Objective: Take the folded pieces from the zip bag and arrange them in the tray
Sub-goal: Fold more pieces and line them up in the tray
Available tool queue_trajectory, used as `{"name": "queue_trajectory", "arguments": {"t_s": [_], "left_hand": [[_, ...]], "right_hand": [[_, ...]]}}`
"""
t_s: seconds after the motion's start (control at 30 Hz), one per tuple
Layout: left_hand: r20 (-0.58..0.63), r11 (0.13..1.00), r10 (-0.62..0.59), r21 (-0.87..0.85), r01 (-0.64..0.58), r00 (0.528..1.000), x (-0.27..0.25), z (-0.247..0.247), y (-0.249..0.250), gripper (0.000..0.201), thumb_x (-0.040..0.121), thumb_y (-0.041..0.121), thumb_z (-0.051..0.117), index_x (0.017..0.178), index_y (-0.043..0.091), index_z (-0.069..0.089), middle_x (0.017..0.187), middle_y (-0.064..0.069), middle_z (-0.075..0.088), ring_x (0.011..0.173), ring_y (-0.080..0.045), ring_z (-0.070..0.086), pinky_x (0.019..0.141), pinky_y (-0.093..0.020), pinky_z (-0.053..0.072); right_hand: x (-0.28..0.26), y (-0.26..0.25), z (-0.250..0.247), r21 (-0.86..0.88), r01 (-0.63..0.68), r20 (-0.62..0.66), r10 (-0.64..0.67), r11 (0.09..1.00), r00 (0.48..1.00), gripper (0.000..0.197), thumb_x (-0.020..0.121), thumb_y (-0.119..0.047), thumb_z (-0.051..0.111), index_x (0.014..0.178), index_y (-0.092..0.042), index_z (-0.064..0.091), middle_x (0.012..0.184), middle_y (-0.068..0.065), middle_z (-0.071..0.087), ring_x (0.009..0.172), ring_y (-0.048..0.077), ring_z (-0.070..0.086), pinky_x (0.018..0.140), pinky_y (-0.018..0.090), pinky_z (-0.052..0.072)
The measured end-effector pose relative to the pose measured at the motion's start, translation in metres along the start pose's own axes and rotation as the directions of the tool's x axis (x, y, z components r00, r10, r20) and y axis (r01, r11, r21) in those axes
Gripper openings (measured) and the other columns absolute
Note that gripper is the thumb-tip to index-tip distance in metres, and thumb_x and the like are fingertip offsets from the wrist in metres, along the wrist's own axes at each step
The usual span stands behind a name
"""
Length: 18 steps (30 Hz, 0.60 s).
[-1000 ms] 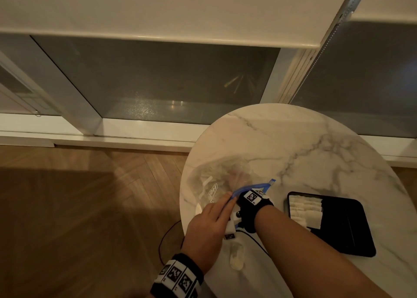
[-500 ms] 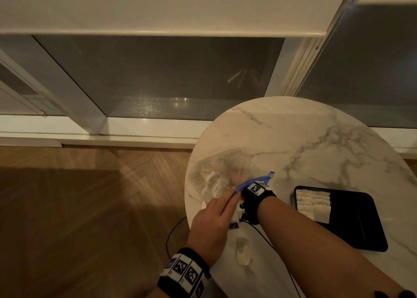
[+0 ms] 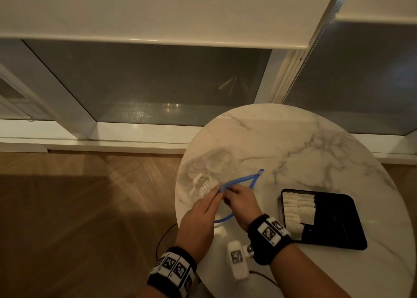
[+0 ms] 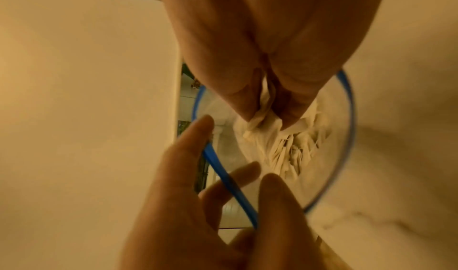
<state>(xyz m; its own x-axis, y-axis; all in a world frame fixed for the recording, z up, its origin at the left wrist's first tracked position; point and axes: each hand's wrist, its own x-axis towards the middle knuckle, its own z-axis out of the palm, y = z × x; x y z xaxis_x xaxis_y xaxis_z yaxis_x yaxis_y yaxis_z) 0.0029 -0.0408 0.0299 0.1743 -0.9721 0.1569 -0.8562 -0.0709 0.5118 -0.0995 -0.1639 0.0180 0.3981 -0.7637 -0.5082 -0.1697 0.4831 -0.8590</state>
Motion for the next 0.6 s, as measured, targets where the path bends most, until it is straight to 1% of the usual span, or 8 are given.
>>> {"name": "queue_trajectory", "arguments": {"t_s": [0.07,0.13,0.23,0.33,0.4,0.47,0.53,0.6], "left_hand": [[0.006,1.000,0.006,-0.021,-0.005,1.000,0.001,0.005,0.002,0.078,0.080,0.000,0.068,0.150,0.019,0.042,0.157,0.007,0.039,0.124,-0.011,0.053,0.098,-0.021,0.050],[0.035,0.998,0.004,-0.059,-0.002,0.999,0.001,0.007,0.007,0.061,0.088,0.013,0.061,0.147,0.023,0.047,0.156,0.010,0.041,0.127,-0.008,0.049,0.103,-0.020,0.044],[0.072,0.997,0.014,-0.078,-0.008,0.997,-0.005,0.011,0.014,0.033,0.092,0.034,0.055,0.124,0.034,0.061,0.146,0.016,0.051,0.124,-0.008,0.053,0.097,-0.034,0.052],[0.060,1.000,0.003,-0.027,-0.001,0.998,-0.012,0.012,0.024,0.012,0.089,0.044,0.058,0.094,0.036,0.066,0.128,0.017,0.061,0.121,-0.011,0.053,0.094,-0.037,0.044],[-0.005,0.993,0.026,-0.118,-0.026,1.000,-0.015,0.013,0.038,0.011,0.089,0.040,0.063,0.085,0.030,0.065,0.106,0.016,0.065,0.104,-0.009,0.056,0.086,-0.031,0.045],[0.010,0.952,-0.052,-0.303,0.052,0.999,-0.017,0.014,0.057,0.020,0.091,0.043,0.059,0.081,0.025,0.063,0.084,0.015,0.062,0.083,-0.005,0.058,0.075,-0.030,0.049],[0.180,0.779,-0.270,-0.537,0.324,0.946,-0.013,0.014,0.081,0.042,0.091,0.058,0.052,0.081,0.020,0.067,0.075,0.004,0.065,0.070,-0.009,0.061,0.069,-0.039,0.055],[0.466,0.454,-0.420,-0.635,0.625,0.779,-0.004,0.015,0.103,0.061,0.091,0.068,0.050,0.095,0.011,0.071,0.088,-0.012,0.072,0.075,-0.021,0.068,0.070,-0.042,0.058]], "right_hand": [[-0.021,0.002,-0.017,0.017,0.035,-0.031,-0.034,0.999,0.999,0.014,0.091,-0.009,0.066,0.099,-0.010,0.077,0.093,0.004,0.077,0.084,0.011,0.071,0.077,0.023,0.056],[-0.033,0.004,-0.040,0.011,0.058,-0.058,-0.057,0.998,0.997,0.015,0.089,-0.008,0.069,0.101,-0.012,0.077,0.096,0.002,0.077,0.091,0.014,0.073,0.082,0.025,0.057],[-0.053,0.006,-0.072,-0.009,0.049,-0.086,-0.050,0.999,0.995,0.011,0.087,-0.007,0.071,0.094,-0.011,0.079,0.093,0.006,0.077,0.091,0.019,0.072,0.081,0.027,0.057],[-0.071,0.005,-0.100,0.026,0.040,-0.111,-0.037,0.999,0.993,0.011,0.087,-0.010,0.070,0.087,-0.005,0.080,0.090,0.015,0.076,0.089,0.025,0.071,0.082,0.033,0.058],[-0.083,0.004,-0.114,0.035,0.045,-0.106,-0.041,0.998,0.994,0.015,0.089,-0.013,0.068,0.085,-0.004,0.080,0.090,0.018,0.076,0.089,0.027,0.070,0.085,0.036,0.057],[-0.094,0.001,-0.124,0.043,0.063,-0.085,-0.059,0.997,0.995,0.017,0.090,-0.013,0.066,0.086,-0.003,0.080,0.090,0.017,0.076,0.090,0.026,0.071,0.085,0.035,0.056],[-0.105,-0.003,-0.132,0.056,0.091,-0.062,-0.087,0.994,0.994,0.018,0.091,-0.011,0.064,0.087,0.000,0.079,0.090,0.018,0.076,0.088,0.025,0.071,0.082,0.032,0.056],[-0.113,-0.008,-0.137,0.088,0.116,-0.027,-0.114,0.989,0.993,0.020,0.091,-0.009,0.062,0.087,0.003,0.077,0.089,0.019,0.075,0.084,0.023,0.070,0.077,0.028,0.056]]}}
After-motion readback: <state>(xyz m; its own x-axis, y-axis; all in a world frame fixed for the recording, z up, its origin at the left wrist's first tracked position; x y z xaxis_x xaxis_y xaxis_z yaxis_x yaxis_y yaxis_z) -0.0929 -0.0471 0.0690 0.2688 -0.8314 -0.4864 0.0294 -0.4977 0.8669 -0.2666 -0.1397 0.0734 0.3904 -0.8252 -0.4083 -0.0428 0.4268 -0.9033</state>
